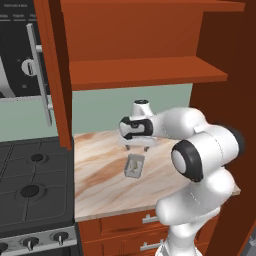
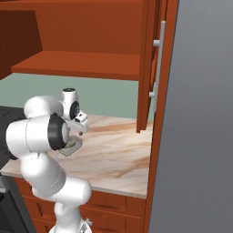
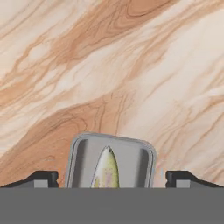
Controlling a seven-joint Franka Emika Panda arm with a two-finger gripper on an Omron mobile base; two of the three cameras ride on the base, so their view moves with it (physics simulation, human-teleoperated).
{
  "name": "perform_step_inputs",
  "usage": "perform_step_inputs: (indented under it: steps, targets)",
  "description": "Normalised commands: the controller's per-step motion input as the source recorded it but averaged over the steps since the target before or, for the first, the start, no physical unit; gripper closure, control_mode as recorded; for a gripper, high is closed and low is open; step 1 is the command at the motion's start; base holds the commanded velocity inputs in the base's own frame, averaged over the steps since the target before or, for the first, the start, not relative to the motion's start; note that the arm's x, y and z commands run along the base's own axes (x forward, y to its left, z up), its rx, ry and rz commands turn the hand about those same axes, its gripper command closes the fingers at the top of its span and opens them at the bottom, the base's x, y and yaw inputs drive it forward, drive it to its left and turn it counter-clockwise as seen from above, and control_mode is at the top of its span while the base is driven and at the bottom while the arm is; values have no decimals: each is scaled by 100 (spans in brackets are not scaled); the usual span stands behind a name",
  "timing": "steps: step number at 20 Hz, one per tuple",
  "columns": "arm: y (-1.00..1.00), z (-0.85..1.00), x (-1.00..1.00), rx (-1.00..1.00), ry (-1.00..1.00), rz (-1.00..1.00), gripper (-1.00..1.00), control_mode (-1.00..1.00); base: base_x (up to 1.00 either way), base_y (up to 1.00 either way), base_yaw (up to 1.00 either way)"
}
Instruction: Retrieve the tupperware from the cabinet, then place the raw meat into the tupperware to avoid contamination.
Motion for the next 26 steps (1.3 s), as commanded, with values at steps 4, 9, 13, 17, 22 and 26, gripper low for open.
perform_step_inputs:
  steps: [4, 9, 13, 17, 22, 26]
  targets:
    - [0, 72, -52, 0, -10, 0, -100, -100, 0, 0, 0]
    - [-4, 60, -69, 0, -4, 0, -100, -100, 0, 0, 0]
    - [-7, 53, -86, 0, -6, 0, -100, -100, 0, 0, 0]
    - [-11, 50, -89, 0, -7, 0, -100, -100, 0, 0, 0]
    - [-16, 52, -84, 0, -7, 0, -100, -100, 0, 0, 0]
    - [-26, 56, -73, 0, -10, 0, -100, -100, 0, 0, 0]
